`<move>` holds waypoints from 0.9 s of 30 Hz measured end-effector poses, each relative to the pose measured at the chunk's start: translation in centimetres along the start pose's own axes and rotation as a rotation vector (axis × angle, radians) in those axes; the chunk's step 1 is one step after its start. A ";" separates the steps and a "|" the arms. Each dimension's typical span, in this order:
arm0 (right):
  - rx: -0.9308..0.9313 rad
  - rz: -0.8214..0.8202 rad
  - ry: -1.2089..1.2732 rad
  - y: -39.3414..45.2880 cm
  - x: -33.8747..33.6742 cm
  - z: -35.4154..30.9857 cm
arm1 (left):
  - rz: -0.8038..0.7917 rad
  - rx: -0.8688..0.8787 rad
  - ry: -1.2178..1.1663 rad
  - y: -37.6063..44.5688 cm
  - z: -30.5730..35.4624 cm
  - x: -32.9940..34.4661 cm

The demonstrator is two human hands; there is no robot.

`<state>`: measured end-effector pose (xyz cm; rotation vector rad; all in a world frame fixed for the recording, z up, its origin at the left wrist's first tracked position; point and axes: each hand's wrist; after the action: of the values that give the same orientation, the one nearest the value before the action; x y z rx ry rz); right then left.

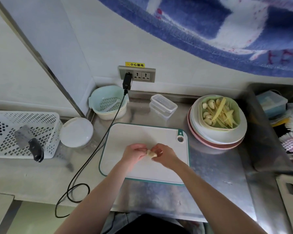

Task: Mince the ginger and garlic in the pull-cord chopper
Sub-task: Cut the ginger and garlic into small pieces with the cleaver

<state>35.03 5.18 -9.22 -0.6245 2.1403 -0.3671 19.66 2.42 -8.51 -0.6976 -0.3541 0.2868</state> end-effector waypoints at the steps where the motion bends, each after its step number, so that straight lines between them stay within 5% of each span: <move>1: 0.027 0.018 0.036 0.3 0.6 -0.1 | 0.011 0.011 -0.004 0.1 0.0 -0.4; 7: 0.108 0.144 0.245 0.5 2.0 -1.1 | 0.050 0.149 0.133 1.1 -0.7 -2.3; 10: 0.163 0.198 0.281 0.3 2.2 -1.2 | -0.038 0.295 0.409 0.6 -0.5 -1.9; 14: 0.184 0.071 0.382 0.2 2.3 -1.2 | -0.162 0.475 0.817 0.4 -0.9 -0.9; 20: 0.232 0.076 0.477 -0.5 -1.3 0.5 | -0.097 0.588 1.183 1.5 -1.0 -0.2; 27: 0.292 0.461 0.517 -1.9 -8.6 3.2 | -0.048 0.619 1.211 2.7 -0.7 0.6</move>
<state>42.54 8.29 -4.54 0.1581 2.5596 -0.6150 20.14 4.22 -10.66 -0.1570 0.8478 -0.1082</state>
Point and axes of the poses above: each hand's wrist, its own y-axis towards the middle knuckle, its own x-axis out of the palm, z = x × y, and after that the axes turned 13 degrees about -y, right-handed
